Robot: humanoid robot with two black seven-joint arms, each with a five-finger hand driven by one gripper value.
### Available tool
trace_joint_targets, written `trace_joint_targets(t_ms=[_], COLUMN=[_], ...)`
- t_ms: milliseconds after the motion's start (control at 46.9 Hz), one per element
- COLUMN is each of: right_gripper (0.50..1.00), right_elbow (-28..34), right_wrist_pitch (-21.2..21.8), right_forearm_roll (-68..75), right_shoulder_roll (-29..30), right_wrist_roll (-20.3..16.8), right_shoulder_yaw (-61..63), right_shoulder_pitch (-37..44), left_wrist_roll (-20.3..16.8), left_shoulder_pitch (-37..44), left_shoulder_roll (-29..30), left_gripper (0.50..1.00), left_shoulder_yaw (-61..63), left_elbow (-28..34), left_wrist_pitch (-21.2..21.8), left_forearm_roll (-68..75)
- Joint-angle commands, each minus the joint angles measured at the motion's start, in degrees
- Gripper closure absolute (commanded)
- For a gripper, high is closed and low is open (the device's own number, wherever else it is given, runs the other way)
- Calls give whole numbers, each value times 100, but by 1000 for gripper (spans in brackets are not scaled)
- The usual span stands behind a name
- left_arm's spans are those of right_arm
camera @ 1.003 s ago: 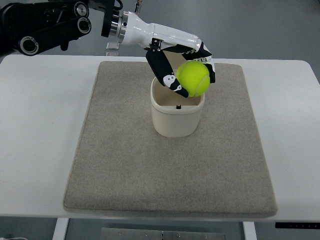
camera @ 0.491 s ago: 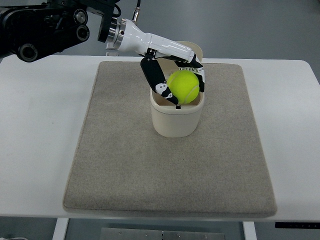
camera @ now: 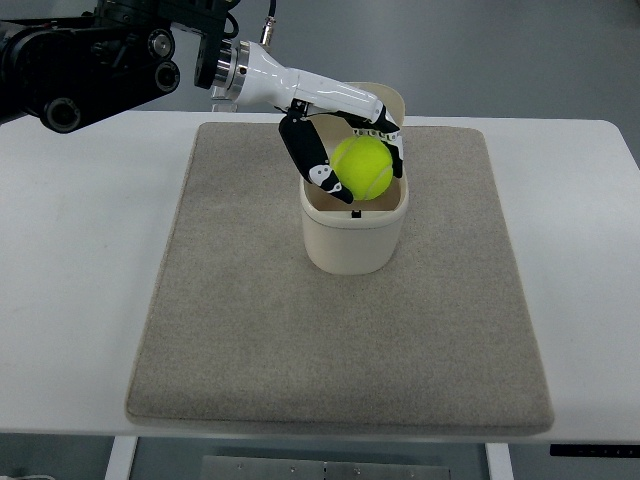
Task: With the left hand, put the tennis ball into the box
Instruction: 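Lower the held ball into the bin opening with the left hand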
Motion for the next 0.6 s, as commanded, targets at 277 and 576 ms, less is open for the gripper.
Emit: trace_joint_targets(t_ms=[277,576], right_gripper=[599,599], right_elbow=[0,0], right_wrist_pitch=[0,0], right_forearm_roll=[0,0], right_shoulder_roll=[0,0], right_wrist_roll=[0,0], right_shoulder_yaw=[0,0], right_shoulder_pitch=[0,0], left_wrist_roll=[0,0], left_shoulder_pitch=[79,106], left_shoulder_roll=[-26,-35], left_gripper=[1000,1000], left_shoulder_yaw=[173,260], left_elbow=[11,28], left_wrist_pitch=[299,432], left_forearm_roll=[31,31])
